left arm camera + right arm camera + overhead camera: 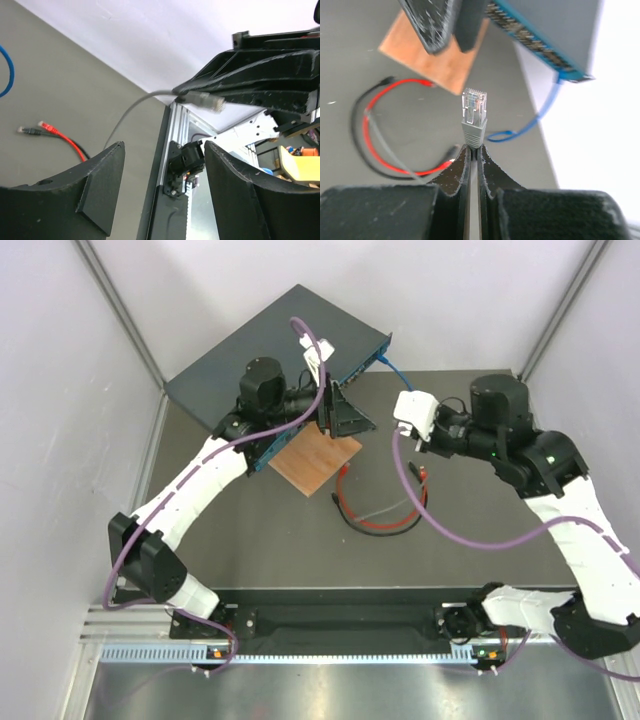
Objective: Insert the plug into the switch port
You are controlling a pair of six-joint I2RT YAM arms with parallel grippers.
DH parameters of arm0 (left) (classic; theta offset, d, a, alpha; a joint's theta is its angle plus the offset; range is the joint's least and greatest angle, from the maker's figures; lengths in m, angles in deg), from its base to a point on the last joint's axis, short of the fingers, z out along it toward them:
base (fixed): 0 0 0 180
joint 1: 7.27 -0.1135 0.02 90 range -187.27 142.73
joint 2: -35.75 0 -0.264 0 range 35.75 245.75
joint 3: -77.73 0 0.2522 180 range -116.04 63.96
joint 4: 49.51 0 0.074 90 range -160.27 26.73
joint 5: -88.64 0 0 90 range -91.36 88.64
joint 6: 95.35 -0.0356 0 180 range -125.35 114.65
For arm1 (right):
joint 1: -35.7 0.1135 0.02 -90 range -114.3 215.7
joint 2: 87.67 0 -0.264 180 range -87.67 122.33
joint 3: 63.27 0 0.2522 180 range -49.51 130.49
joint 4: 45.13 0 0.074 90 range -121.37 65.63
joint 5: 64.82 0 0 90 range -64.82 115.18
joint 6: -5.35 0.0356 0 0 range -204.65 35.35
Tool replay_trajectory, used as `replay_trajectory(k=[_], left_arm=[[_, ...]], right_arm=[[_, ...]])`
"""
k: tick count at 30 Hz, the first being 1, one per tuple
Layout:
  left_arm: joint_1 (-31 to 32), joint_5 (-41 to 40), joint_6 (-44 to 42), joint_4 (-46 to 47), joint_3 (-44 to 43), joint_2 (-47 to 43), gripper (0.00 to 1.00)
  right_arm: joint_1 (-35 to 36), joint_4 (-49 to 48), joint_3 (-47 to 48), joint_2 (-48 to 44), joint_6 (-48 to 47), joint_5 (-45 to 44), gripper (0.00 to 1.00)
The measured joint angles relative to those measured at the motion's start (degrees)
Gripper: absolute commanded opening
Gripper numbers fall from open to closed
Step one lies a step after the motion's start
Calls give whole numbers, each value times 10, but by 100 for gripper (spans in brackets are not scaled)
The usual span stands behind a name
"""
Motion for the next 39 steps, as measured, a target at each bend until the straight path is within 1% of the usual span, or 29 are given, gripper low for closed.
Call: replay_trajectory(k=[4,7,10,12,13,14,16,20,22,23,25,28,31,39], left_arm=[[-6,0,28,22,-1,-2,70],[-14,-3,55,31,-6,-2,70],[-19,-2,88,37,-6,-2,69],[-21,3,115,38,-8,1,69],[-21,7,127,39,-9,3,70],[-21,12,137,42,-9,6,70],[-17,21,160,51,-9,10,71],[-2,39,185,66,-6,14,72],[6,49,192,74,1,14,74],[10,54,197,78,6,15,77],[18,64,206,85,13,19,78],[30,76,216,90,18,32,79],[39,81,221,90,22,47,77],[54,91,243,100,22,68,69]], right_arm=[[1,-26,-2,-35,-14,-50,0],[2,-82,-42,-78,-23,-103,0],[3,-167,-125,-135,-45,-150,0],[7,-238,-198,-174,-71,-171,0],[10,-291,-251,-198,-95,-181,0],[11,-305,-267,-204,-104,-183,0],[24,-390,-350,-234,-147,-197,0],[55,-555,-471,-257,-234,-213,0],[69,-621,-519,-262,-272,-213,0],[77,-654,-544,-267,-292,-211,0],[90,-712,-585,-276,-326,-209,0],[105,-769,-619,-282,-363,-204,0],[117,-806,-634,-282,-389,-200,0],[127,-837,-642,-283,-422,-198,0]])
